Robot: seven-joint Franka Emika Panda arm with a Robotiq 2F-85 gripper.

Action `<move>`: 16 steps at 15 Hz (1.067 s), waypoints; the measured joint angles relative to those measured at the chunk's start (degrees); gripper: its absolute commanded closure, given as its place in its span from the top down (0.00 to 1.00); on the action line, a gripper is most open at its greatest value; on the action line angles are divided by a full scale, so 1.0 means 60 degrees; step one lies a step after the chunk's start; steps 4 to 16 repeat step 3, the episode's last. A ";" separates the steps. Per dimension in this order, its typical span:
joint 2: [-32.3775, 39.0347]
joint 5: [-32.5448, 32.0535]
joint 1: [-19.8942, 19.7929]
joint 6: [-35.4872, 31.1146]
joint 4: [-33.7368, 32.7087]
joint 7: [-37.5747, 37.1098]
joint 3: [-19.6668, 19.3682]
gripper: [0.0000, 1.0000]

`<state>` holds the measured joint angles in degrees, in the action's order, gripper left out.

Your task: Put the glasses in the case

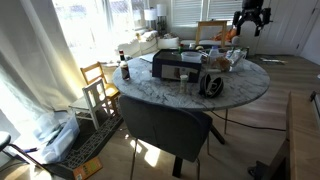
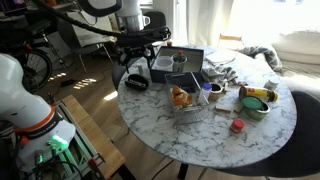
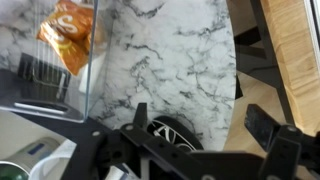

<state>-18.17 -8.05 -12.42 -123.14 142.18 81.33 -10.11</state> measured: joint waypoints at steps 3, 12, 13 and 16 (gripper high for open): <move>-0.0369 -0.0761 -0.0264 0.0265 -0.0033 -0.0734 -0.0083 1.00; -0.0369 -0.0761 -0.0264 0.0265 -0.0033 -0.0734 -0.0083 1.00; -0.0369 -0.0761 -0.0264 0.0265 -0.0033 -0.0734 -0.0083 1.00; -0.0369 -0.0761 -0.0264 0.0265 -0.0033 -0.0734 -0.0083 1.00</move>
